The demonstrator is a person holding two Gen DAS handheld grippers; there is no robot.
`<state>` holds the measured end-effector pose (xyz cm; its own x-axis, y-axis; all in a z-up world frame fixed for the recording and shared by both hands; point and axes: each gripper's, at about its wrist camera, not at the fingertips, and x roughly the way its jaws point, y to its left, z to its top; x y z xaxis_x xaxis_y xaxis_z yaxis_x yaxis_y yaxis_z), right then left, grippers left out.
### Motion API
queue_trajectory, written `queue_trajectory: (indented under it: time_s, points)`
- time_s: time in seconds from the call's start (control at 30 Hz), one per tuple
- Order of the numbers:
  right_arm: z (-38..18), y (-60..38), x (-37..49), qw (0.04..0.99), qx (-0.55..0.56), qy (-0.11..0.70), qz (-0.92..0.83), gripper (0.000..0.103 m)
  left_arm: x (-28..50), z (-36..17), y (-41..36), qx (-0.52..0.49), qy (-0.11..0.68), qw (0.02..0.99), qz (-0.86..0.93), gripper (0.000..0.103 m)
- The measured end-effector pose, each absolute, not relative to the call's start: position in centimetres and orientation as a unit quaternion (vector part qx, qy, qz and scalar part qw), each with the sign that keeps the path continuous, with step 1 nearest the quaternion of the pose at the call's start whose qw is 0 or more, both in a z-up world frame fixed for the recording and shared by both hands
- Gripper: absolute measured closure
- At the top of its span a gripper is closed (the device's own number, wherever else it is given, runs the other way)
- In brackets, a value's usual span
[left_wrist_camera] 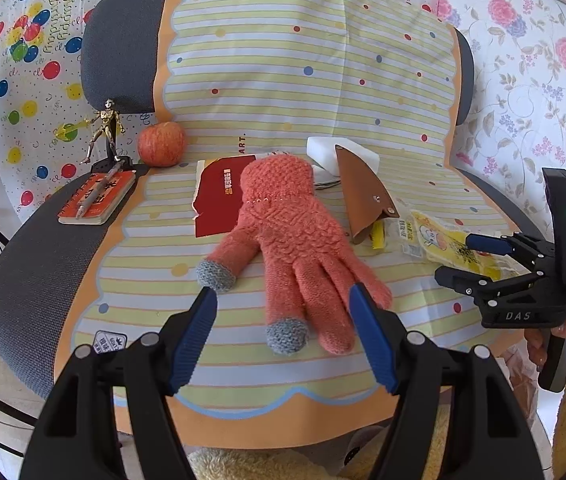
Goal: Collect trash
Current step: 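Grasp the clear snack bag with the right tool while the left tool grasps the pink glove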
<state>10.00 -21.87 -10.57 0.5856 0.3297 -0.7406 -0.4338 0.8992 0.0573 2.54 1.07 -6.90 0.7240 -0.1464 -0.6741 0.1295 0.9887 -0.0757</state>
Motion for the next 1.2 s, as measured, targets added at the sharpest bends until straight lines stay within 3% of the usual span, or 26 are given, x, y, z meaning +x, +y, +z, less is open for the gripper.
queue_trajectory:
  time_s: [0.13, 0.33, 0.37, 0.47, 0.7, 0.83, 1.03, 1.2]
  points:
    - [-10.6, -22.0, 9.6, 0.887, -0.06, 0.399, 0.223, 0.018, 2.8, -7.0, 1.1, -0.01, 0.366, 0.928, -0.074, 0.036]
    - [-9.8, -21.6, 8.9, 0.89, -0.041, 0.394, 0.225, 0.074, 2.2, -6.9, 1.9, -0.014, 0.369, 0.927, -0.067, 0.036]
    - [-9.7, -21.5, 8.8, 0.895, -0.046, 0.392, 0.209, 0.089, 2.0, -6.9, 2.1, -0.015, 0.369, 0.927, -0.064, 0.036]
    - [-9.2, -21.7, 8.5, 0.909, -0.063, 0.381, 0.159, 0.101, 1.4, -6.5, 2.6, -0.014, 0.365, 0.929, -0.058, 0.036]
    - [-2.8, -24.0, 2.5, 0.954, -0.027, 0.291, 0.072, 0.102, 0.9, -5.8, 2.2, -0.017, 0.36, 0.93, -0.066, 0.036]
    - [1.0, -24.3, -2.0, 0.97, -0.032, 0.237, 0.038, 0.102, 2.3, -5.6, 0.4, -0.015, 0.362, 0.929, -0.077, 0.025]
    - [1.8, -25.4, -5.2, 0.974, 0.002, 0.223, 0.033, 0.102, 7.1, -7.0, -2.4, -0.006, 0.404, 0.913, -0.055, 0.025]
    - [0.5, -26.2, -5.9, 0.97, 0.021, 0.242, 0.03, 0.102, 10.5, -9.1, -2.6, -0.022, 0.448, 0.893, -0.038, 0.035]
